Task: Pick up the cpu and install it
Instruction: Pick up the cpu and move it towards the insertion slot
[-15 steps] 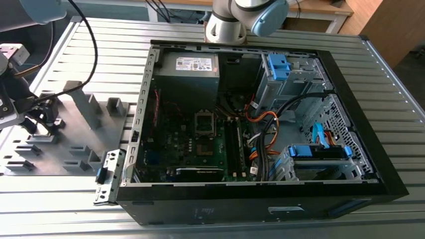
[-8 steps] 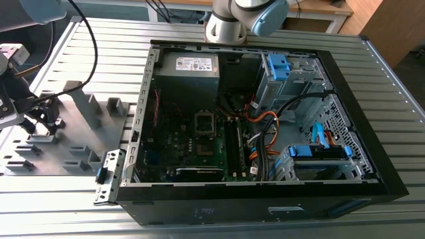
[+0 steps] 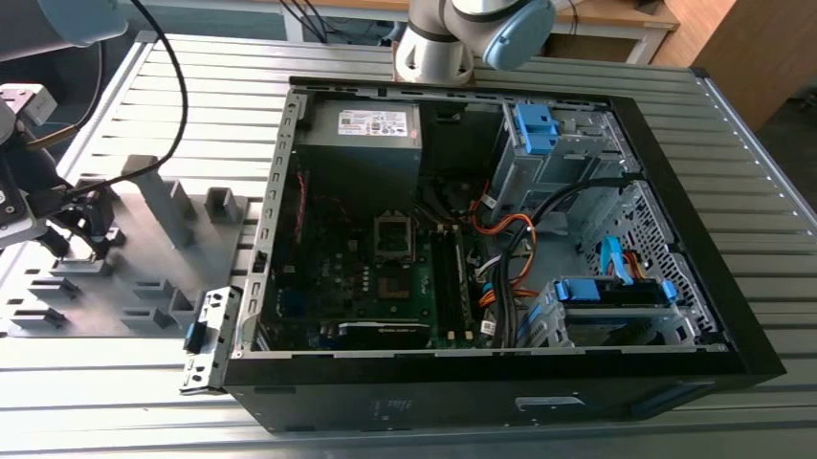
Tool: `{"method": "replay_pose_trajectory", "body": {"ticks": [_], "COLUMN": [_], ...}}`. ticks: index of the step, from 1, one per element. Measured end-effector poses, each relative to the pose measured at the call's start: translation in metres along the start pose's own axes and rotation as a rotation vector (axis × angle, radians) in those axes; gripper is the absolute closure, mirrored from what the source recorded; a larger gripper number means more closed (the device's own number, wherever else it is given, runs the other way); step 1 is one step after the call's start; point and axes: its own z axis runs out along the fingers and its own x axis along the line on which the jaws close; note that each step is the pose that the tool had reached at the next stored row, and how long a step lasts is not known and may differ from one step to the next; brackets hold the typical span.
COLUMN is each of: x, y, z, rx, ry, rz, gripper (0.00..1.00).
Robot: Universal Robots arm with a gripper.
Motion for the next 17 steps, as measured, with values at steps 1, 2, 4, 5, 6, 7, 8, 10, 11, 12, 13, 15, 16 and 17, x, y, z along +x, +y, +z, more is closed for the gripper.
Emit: {"method": "replay_pose_trajectory", "body": {"ticks": [1,2,4,5,6,7,8,10,11,12,13,15,16,17], "x": [0.0,0.0,0.0,0.0,0.0,0.0,0.0,0.0,0.0,0.0,0.0,0.0,0.0,-0.0001], "y": [0.0,0.0,0.0,0.0,0.0,0.0,0.0,0.0,0.0,0.0,0.0,0.0,0.0,0.0], "z": [0.0,0.0,0.0,0.0,0.0,-0.0001,-0.0001,0.0,0.0,0.0,0.0,0.0,0.0,-0.0002], "rx": [0.0,0.0,-0.0001,-0.0001,-0.0001,0.0,0.0,-0.0001,-0.0002,-0.0002,-0.0002,-0.0003,-0.0003,-0.0005], "ry": [-0.0001,0.0,0.0,-0.0001,0.0,0.0002,0.0002,0.0001,0.0001,0.0001,0.0,0.0,0.0,-0.0003], "rz": [0.0,0.0,0.0,0.0,0.0,0.0,0.0,0.0,0.0,0.0,0.0,0.0,0.0,0.0], "gripper": [0.45,0.45,0.45,0.45,0.47,0.53,0.53,0.53,0.53,0.53,0.53,0.53,0.53,0.53]}}
